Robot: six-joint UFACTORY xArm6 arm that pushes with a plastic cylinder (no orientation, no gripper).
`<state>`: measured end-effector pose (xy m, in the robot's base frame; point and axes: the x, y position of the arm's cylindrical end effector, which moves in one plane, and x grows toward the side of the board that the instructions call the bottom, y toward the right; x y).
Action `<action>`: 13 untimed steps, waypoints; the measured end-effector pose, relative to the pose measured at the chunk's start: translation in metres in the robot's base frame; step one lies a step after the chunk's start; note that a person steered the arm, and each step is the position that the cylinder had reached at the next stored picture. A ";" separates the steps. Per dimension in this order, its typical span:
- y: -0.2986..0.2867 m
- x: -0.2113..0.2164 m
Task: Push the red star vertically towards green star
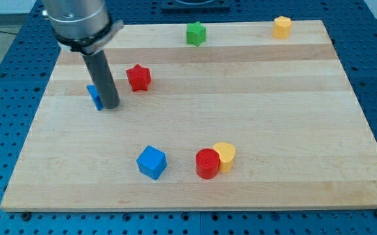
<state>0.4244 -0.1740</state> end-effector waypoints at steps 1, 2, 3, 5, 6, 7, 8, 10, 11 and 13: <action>-0.020 -0.002; -0.032 -0.003; -0.035 -0.010; -0.023 -0.018; -0.004 -0.038; -0.002 -0.054; 0.049 -0.061; 0.103 -0.019; 0.126 -0.008; 0.133 -0.054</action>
